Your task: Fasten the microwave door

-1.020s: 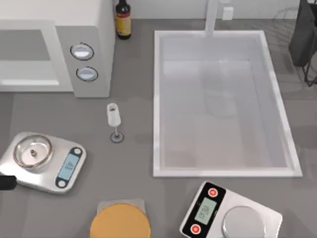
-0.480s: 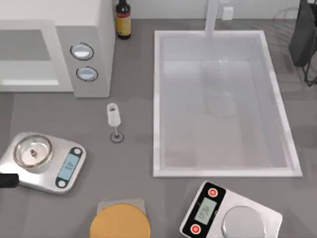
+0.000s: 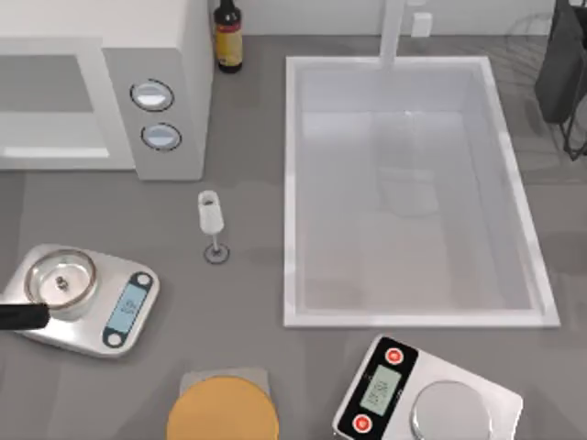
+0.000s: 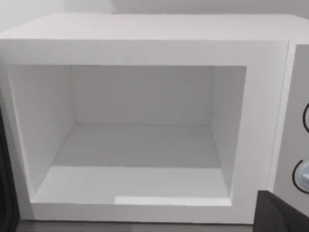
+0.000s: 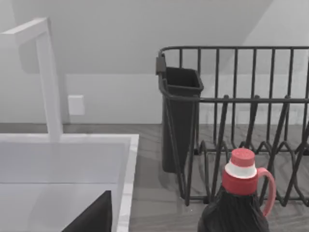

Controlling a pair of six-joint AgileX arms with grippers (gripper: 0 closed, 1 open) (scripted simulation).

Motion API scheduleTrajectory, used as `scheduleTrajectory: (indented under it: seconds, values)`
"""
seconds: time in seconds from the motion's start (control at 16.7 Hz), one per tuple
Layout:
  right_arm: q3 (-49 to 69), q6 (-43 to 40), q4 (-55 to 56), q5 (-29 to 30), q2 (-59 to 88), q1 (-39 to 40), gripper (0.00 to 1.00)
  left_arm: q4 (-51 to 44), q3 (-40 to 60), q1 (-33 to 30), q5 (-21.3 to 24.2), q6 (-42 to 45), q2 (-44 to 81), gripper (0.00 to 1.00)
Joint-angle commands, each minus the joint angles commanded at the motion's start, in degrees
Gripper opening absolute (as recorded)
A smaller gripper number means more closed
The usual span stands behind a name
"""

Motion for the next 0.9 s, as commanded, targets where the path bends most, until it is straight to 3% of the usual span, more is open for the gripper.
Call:
scheduleTrajectory:
  seconds: [0.36,0.66,0.9]
  values:
    - [0.0,0.0,0.0,0.0,0.0,0.0,1.0,1.5,1.59,0.01,-0.45,0.02,3.04,0.0]
    - [0.0,0.0,0.0,0.0,0.0,0.0,1.0,3.64,2.59,-6.86,-7.3,0.1,6.14,0.0]
    - [0.0,0.0,0.0,0.0,0.0,0.0,1.0,3.66,2.5,-7.18,-7.64,0.07,6.14,0.0]
